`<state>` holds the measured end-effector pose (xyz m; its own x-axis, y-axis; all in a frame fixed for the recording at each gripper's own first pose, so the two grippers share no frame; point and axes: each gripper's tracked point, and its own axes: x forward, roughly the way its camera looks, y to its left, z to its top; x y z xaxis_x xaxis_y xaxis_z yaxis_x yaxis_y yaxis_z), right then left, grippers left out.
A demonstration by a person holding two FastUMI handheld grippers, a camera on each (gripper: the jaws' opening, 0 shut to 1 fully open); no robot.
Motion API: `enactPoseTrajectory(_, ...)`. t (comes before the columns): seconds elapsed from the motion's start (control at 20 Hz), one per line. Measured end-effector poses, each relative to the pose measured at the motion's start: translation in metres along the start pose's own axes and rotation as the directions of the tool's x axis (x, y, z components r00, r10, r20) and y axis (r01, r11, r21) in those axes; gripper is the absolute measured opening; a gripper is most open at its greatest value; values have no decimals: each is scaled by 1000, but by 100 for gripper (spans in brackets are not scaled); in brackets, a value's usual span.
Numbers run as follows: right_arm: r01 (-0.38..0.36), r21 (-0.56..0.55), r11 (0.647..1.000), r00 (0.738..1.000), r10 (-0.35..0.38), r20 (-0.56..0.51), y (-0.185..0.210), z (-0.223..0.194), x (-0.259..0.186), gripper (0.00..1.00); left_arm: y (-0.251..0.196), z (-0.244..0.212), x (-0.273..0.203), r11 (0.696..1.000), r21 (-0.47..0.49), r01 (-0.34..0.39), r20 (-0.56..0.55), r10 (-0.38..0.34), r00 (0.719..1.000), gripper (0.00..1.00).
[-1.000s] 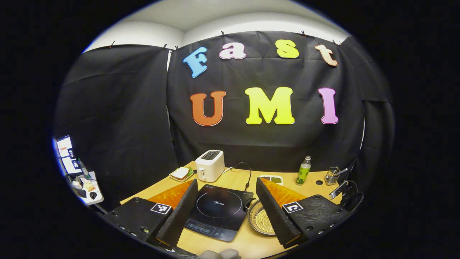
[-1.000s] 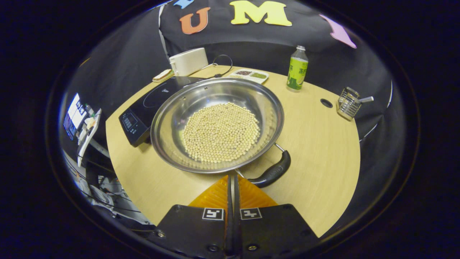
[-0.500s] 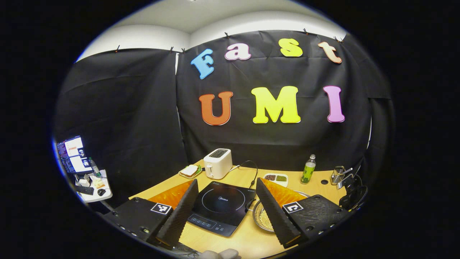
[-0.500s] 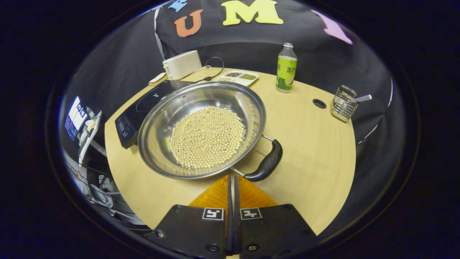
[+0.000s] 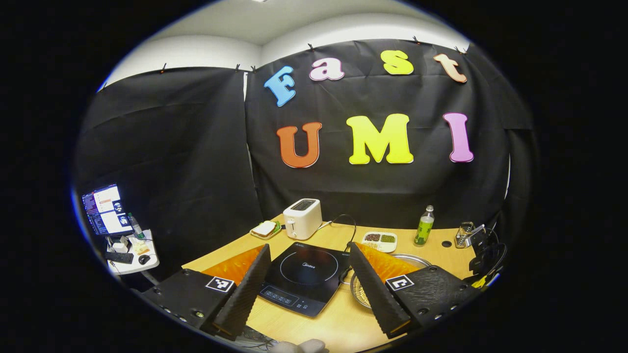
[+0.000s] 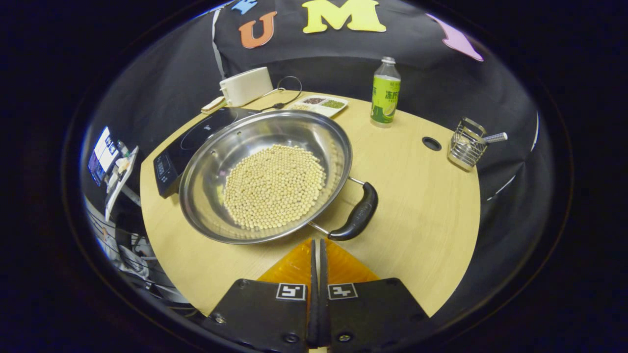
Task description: First push the handle of the pot to place it horizontally, then grasp the pot with both hands and set it on the induction cooktop.
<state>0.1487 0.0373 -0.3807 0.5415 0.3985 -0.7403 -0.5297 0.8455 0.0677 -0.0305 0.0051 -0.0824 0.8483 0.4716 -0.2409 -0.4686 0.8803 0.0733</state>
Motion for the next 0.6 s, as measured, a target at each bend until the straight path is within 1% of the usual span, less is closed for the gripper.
enactPoseTrajectory(0.05, 6, 3, 1000, 1000, -6, 9, 2, 0, -4, 4, -1, 0, 2, 1000, 0, 13, 5, -13, 1000, 96)
enactPoseTrajectory(0.1, 15, 7, 1000, 1000, -16, 16, 2, 1, -7, 0, -2, 0, 4, 1000, 3, 26, 12, -26, 1000, 96)
enactPoseTrajectory(0.15, 30, 14, 999, 999, -30, 20, 2, -1, -12, 4, -4, -1, 7, 999, 8, 44, 18, -44, 999, 96)
enactPoseTrajectory(0.3, 57, 44, 997, 998, -58, 40, 8, -1, -26, 4, -8, -4, 13, 994, 21, 106, 31, -107, 994, 96)
enactPoseTrajectory(0.35, 62, 53, 997, 997, -64, 47, 11, -3, -31, 1, -10, -5, 17, 991, 27, 130, 37, -131, 991, 96)
enactPoseTrajectory(0.4, 67, 65, 996, 996, -71, 58, 14, -2, -35, 4, -11, -5, 21, 987, 31, 158, 38, -159, 987, 96)
enactPoseTrajectory(0.45, 76, 79, 994, 994, -82, 71, 18, -2, -40, 4, -12, -8, 25, 982, 34, 185, 35, -186, 982, 96)
enactPoseTrajectory(0.55, 105, 120, 987, 988, -118, 100, 22, 0, -51, 10, -14, -12, 35, 971, 31, 238, 26, -239, 971, 96)
enactPoseTrajectory(0.6, 112, 144, 983, 986, -128, 109, 26, 0, -55, 28, -13, -14, 40, 964, 30, 263, 20, -263, 964, 96)
